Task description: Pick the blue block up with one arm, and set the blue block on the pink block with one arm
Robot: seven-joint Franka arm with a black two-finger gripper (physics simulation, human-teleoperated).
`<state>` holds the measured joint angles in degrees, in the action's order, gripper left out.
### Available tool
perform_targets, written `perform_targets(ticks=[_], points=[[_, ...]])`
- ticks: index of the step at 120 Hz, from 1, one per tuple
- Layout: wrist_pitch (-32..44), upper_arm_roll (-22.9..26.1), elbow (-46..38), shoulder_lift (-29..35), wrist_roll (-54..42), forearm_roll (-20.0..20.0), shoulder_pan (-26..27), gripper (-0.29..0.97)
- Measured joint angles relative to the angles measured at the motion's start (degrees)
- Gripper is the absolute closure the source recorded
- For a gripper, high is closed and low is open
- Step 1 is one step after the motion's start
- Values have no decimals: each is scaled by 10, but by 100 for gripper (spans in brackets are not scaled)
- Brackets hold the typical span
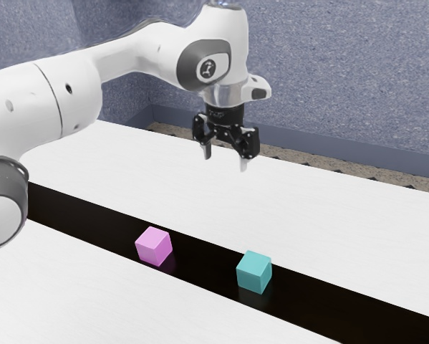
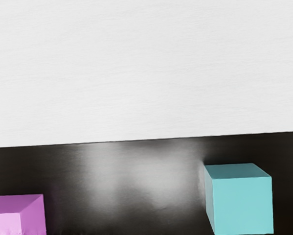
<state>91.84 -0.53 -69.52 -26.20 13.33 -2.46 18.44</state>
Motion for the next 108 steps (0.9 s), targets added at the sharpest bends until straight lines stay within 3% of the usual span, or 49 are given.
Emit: perform_targets(ticks=[6,13,46,65,76,108], points=[[25,-58,-32,-1,26,35,43,0],[55,-86,-58,-2,55,64,68,0],[182,-102,-154,-7,174,151,113,0],[228,-104,-209,-3,224,165,134,0],[243,-105,-233,2,234,153,146,0],[315,-112,-299,11,178,136,151,0]])
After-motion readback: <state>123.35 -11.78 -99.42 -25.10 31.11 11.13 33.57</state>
